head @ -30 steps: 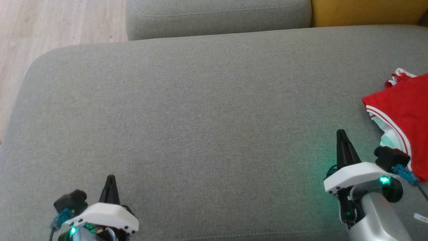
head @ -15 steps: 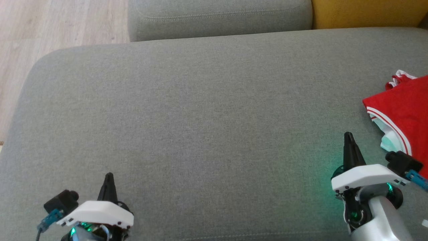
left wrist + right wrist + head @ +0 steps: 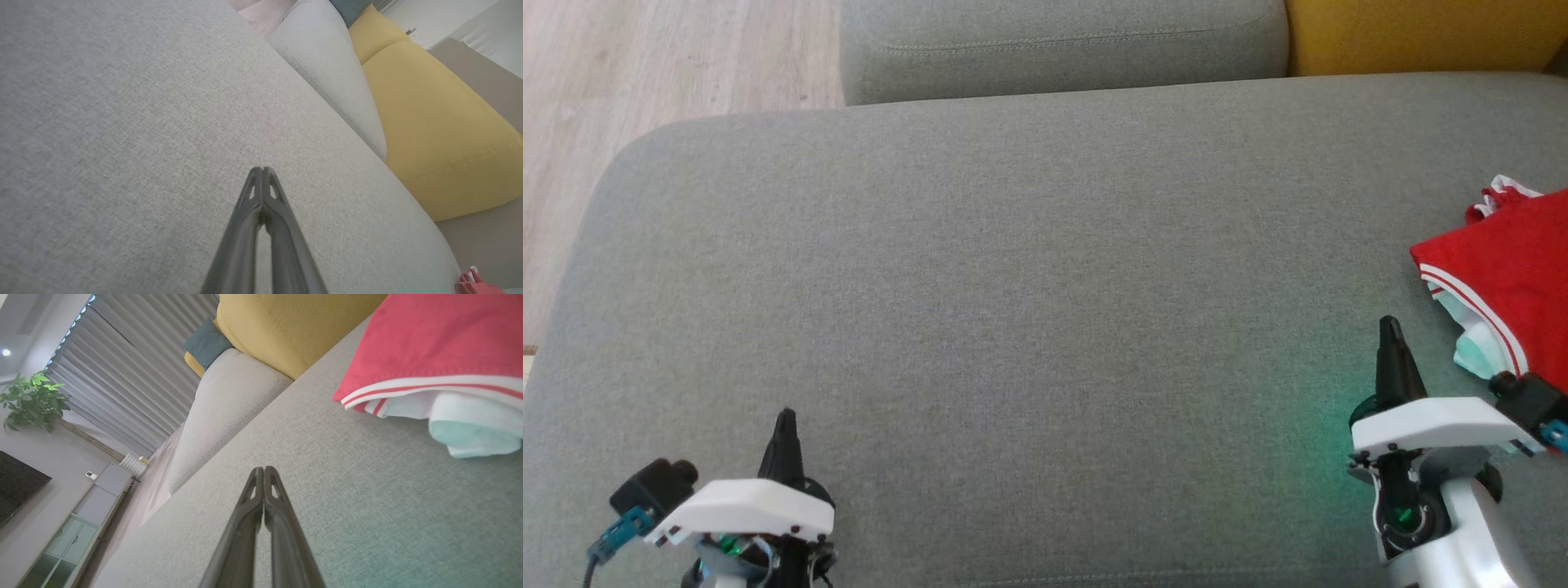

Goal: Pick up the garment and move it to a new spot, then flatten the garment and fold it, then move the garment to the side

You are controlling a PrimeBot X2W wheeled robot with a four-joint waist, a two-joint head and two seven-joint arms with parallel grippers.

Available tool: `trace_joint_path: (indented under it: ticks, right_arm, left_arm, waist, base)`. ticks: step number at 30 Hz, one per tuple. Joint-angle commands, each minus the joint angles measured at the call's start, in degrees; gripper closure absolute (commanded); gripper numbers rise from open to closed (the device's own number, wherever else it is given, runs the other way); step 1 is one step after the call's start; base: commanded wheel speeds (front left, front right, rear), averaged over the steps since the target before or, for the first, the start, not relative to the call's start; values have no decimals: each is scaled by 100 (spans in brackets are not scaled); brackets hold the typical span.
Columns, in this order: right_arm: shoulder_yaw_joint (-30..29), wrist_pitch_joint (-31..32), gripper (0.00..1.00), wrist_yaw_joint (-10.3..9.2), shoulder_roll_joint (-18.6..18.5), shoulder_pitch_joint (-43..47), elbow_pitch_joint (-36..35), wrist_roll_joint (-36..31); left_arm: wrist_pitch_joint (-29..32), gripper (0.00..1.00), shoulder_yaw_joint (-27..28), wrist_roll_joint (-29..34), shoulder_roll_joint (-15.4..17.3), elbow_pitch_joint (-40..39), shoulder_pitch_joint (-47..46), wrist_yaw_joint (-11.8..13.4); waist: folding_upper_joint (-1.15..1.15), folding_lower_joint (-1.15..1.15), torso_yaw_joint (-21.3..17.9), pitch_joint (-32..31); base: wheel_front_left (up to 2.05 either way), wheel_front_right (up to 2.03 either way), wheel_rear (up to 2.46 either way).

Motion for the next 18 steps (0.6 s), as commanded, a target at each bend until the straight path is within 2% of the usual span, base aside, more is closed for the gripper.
trace_joint_path:
  ticks: [1, 18]
  right_arm:
    - [13, 49, 100, -2, -33, -89, -244, 170]
    - [-84, 330, 100, -3, -31, 74, -574, 1324]
  left_arm:
    - [36, 100, 158, -154, 65, -215, -261, -41]
    - [322, 100, 337, -1233, 79, -342, -310, -232]
  waist:
    - [0, 0, 3, -4]
    - [0, 0, 38, -54]
  base:
    - [0, 0, 0]
    - [0, 0, 0]
